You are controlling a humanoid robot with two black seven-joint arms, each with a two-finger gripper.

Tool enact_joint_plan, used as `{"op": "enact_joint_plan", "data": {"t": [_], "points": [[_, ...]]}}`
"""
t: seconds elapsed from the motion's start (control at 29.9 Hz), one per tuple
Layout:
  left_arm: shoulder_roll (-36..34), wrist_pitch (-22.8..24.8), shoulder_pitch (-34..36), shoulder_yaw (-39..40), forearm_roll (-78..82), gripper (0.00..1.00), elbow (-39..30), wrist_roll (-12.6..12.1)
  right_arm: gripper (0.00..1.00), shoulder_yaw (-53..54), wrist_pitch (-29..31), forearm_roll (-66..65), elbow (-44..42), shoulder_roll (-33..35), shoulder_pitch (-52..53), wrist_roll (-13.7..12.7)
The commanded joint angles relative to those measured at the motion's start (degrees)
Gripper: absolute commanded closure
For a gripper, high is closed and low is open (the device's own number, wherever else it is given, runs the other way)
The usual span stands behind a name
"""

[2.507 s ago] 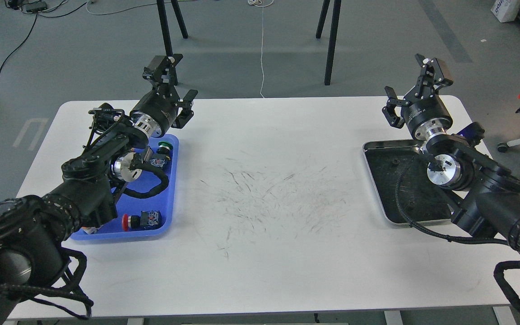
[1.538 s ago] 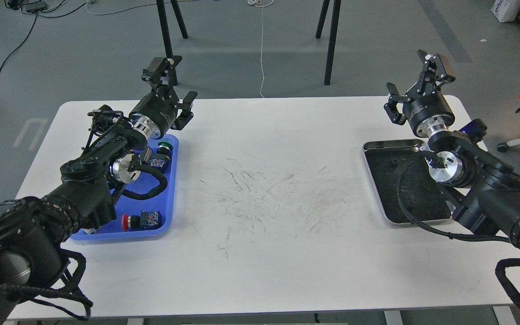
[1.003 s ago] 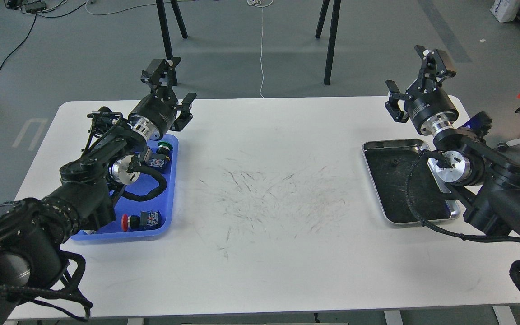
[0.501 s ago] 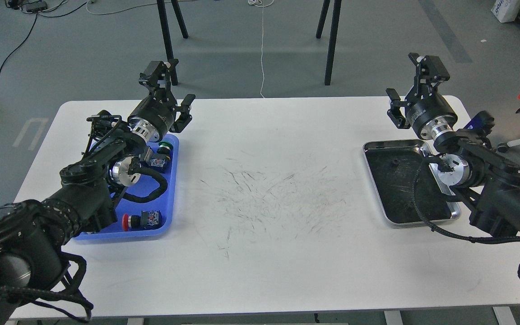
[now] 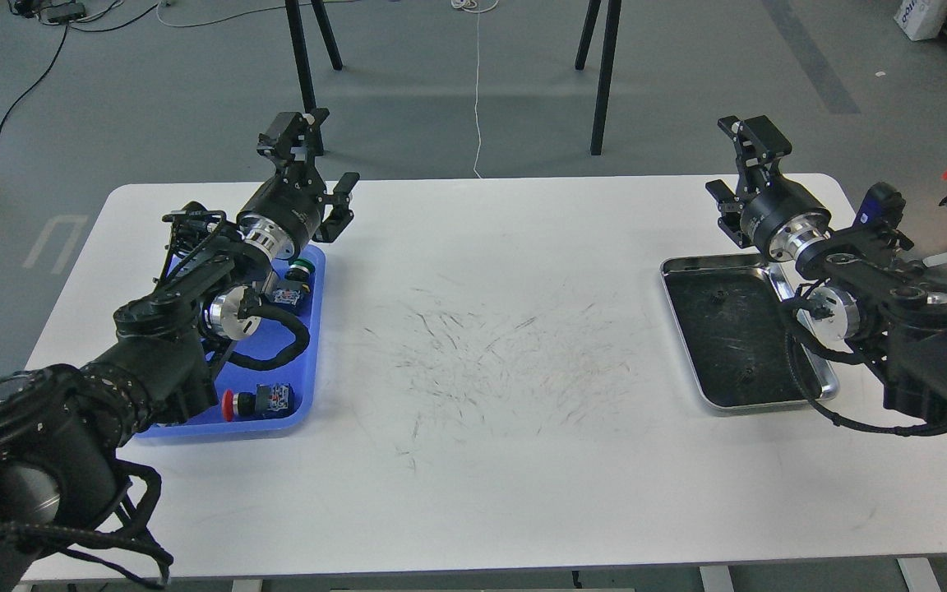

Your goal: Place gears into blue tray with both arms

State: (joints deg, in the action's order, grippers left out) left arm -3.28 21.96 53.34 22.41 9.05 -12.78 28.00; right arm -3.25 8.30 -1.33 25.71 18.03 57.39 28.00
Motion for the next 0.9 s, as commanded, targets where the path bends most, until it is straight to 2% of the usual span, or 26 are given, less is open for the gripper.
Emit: {"op": "enact_joint_plan", "data": {"t": [0.0,0.23,0.6,0.87], "points": [[0.02,-0.08,-0.08,0.0,0.01,0.0,0.03,0.0,0.02,-5.0,0.4,-0.16,0.13,0.25,1.93,0.0],[0.02,0.01,-0.17,-0.09,0.01,0.0,0.03,0.0,0.02,-8.88,1.89,-1.03,-0.13,0.87,3.34,0.0],[0.11,0.36,-0.61,-0.09,0.09,0.0,0.03,0.0,0.02,-12.4,2.59,-15.26,-0.39,0.87,4.48,0.0],[0.29,0.45,-1.49,-0.18,0.09,0.0,-0.05,0.0,0.02,-13.54,7.51,-24.33,-3.56,0.87,6.77,0.0]]}}
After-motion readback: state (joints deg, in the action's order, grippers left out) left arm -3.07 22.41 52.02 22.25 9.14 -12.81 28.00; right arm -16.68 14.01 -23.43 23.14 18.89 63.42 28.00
